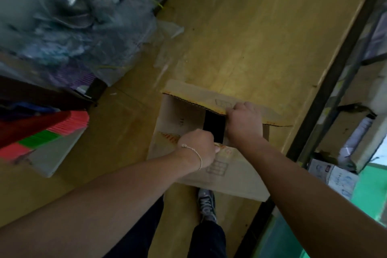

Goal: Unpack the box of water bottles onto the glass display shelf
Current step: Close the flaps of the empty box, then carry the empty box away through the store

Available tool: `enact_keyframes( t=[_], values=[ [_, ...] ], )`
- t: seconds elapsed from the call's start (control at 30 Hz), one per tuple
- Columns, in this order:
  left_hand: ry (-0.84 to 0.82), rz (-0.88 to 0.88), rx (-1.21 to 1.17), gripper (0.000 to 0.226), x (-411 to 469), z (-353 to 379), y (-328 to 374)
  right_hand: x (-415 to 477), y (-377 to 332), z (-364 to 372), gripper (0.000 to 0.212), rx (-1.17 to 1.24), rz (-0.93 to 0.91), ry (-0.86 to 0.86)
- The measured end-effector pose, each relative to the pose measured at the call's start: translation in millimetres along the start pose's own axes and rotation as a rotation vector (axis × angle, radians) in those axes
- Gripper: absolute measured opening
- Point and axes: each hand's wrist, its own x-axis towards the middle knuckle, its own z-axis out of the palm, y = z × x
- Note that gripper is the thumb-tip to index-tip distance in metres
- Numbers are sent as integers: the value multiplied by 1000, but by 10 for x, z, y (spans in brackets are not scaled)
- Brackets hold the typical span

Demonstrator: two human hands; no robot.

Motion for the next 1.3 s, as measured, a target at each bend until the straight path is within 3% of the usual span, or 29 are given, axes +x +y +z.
enact_keyframes(
  t=[0.2,0.5,0.87,1.3],
  values=[
    [128,-66,-45,35,-738,-809,255,-441,-84,-1014,29,39,-16,160],
    [279,-149,-273,37,-2240,-1857,838,-1238,-19,-2540,28,0,-211,452],
    [517,-272,-435,42,-3676,-2394,1188,-2090,-165,-3891,20,-127,-413,694],
    [687,-424,-641,22,-5022,-2497,793,-2926,-1196,-4702,16,-228,-709,681]
  ],
)
